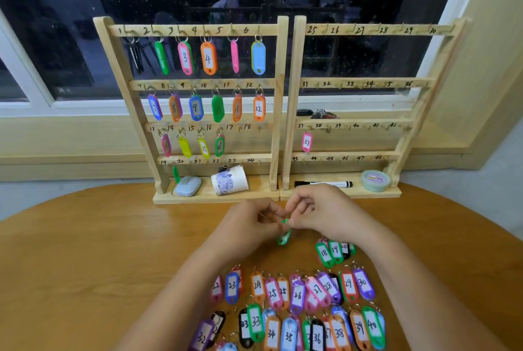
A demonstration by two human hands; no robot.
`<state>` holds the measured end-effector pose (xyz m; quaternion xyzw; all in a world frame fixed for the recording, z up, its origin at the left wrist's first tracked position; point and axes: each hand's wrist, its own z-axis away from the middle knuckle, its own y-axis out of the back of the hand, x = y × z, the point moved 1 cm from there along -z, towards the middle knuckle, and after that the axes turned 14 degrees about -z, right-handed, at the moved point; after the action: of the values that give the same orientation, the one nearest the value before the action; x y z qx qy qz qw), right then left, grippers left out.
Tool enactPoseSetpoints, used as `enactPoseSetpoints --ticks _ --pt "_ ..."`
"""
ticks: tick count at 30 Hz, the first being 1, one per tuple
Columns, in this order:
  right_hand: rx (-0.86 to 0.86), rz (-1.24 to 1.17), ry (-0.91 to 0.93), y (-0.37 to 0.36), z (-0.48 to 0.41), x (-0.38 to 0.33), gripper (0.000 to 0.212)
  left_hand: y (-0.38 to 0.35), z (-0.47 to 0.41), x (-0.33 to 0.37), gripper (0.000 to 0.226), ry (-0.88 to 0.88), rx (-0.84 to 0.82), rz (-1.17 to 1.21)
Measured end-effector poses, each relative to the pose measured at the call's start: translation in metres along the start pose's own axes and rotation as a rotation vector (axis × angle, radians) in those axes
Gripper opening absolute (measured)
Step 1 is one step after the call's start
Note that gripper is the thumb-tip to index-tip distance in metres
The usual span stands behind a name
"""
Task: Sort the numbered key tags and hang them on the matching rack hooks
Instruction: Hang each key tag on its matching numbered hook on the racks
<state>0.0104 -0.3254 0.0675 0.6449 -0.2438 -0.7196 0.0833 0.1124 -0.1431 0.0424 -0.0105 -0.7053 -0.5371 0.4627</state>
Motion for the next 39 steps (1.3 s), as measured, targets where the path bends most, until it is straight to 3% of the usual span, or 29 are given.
enactPoseSetpoints --ticks 10,16,24,39 --pt "0.066 -0.213 0.143 -0.004 -0.001 -0.009 0.021 0.022 0.000 -0.003 0.014 -0.023 0.046 0.177" --pt "0.214 -0.285 0.197 -0.004 -0.001 -0.019 0.019 0.041 -0.001 -0.009 0.009 0.011 0.114 0.230" --pt "0.364 -0.271 0.250 -0.017 -0.026 -0.053 0.017 0.069 0.005 -0.012 0.008 -0.016 0.236 0.313" --pt "0.546 -0.139 0.403 -0.027 -0.093 -0.115 0.012 0.081 0.007 -0.016 0.010 0.086 0.393 0.298"
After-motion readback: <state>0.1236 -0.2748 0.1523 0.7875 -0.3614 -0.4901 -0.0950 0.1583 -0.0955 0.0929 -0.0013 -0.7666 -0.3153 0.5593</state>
